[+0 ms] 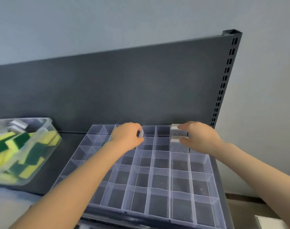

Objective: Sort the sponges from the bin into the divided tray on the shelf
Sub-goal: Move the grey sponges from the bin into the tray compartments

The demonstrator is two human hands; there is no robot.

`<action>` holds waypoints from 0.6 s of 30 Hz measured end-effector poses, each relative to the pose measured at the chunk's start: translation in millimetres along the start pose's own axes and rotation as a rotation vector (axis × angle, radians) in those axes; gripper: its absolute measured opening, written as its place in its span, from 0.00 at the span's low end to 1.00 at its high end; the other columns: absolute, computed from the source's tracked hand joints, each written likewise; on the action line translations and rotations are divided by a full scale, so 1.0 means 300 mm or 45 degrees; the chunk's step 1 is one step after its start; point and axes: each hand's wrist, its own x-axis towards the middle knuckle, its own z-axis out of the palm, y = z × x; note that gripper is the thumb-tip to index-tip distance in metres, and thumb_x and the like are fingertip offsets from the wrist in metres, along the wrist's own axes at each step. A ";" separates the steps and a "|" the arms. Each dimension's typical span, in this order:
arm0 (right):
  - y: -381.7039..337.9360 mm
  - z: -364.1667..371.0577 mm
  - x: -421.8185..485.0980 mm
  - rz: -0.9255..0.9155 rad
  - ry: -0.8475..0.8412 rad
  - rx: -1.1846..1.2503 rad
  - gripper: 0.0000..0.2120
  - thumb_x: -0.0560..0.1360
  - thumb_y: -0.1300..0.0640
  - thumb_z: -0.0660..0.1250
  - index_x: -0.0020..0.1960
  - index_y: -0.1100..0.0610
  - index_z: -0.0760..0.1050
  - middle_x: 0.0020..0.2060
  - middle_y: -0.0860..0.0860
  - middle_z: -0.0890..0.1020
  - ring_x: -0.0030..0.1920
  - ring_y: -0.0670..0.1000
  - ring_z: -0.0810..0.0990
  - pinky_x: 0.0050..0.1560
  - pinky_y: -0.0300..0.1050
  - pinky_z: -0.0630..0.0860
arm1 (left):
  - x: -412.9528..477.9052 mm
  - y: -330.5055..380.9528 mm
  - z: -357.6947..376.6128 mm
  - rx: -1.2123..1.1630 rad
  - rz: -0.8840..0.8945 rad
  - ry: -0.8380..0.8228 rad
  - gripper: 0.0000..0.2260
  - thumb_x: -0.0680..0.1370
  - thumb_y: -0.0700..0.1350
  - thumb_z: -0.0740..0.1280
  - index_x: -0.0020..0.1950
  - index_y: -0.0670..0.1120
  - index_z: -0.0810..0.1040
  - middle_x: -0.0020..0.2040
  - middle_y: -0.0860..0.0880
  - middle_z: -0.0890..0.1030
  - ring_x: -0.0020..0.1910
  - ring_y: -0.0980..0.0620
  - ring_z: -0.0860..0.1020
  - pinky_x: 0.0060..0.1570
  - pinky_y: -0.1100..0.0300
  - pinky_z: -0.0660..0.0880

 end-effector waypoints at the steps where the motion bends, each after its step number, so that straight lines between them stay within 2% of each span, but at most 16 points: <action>1: -0.026 0.007 0.008 -0.012 -0.028 -0.014 0.08 0.73 0.52 0.63 0.50 0.53 0.75 0.47 0.50 0.79 0.48 0.57 0.77 0.40 0.46 0.74 | -0.017 -0.043 -0.001 0.016 -0.041 -0.025 0.16 0.75 0.53 0.66 0.62 0.54 0.75 0.57 0.55 0.79 0.56 0.52 0.77 0.48 0.57 0.75; 5: -0.152 0.022 0.044 -0.039 -0.060 -0.037 0.15 0.73 0.52 0.63 0.59 0.53 0.75 0.56 0.51 0.80 0.55 0.56 0.78 0.52 0.51 0.78 | -0.085 -0.212 -0.015 0.073 -0.154 -0.108 0.18 0.75 0.55 0.65 0.64 0.54 0.74 0.59 0.54 0.78 0.56 0.51 0.77 0.49 0.57 0.75; 10: -0.360 0.049 0.087 -0.095 -0.061 -0.072 0.17 0.73 0.50 0.63 0.60 0.52 0.75 0.56 0.50 0.80 0.56 0.54 0.78 0.54 0.51 0.77 | -0.172 -0.429 -0.053 0.076 -0.200 -0.090 0.18 0.75 0.56 0.66 0.63 0.54 0.75 0.58 0.55 0.79 0.56 0.52 0.77 0.50 0.57 0.75; 15: -0.623 0.089 0.118 -0.094 -0.075 -0.052 0.15 0.73 0.52 0.64 0.57 0.55 0.76 0.54 0.52 0.81 0.53 0.56 0.78 0.53 0.53 0.78 | -0.281 -0.685 -0.106 0.041 -0.214 -0.062 0.17 0.75 0.56 0.66 0.62 0.53 0.76 0.58 0.53 0.79 0.55 0.50 0.78 0.51 0.55 0.76; 18: -0.787 0.116 0.136 -0.094 -0.093 -0.062 0.15 0.74 0.50 0.63 0.60 0.52 0.75 0.55 0.51 0.81 0.54 0.55 0.78 0.54 0.52 0.77 | -0.343 -0.849 -0.136 0.029 -0.223 -0.032 0.17 0.75 0.56 0.66 0.62 0.53 0.76 0.58 0.53 0.80 0.56 0.50 0.78 0.53 0.55 0.76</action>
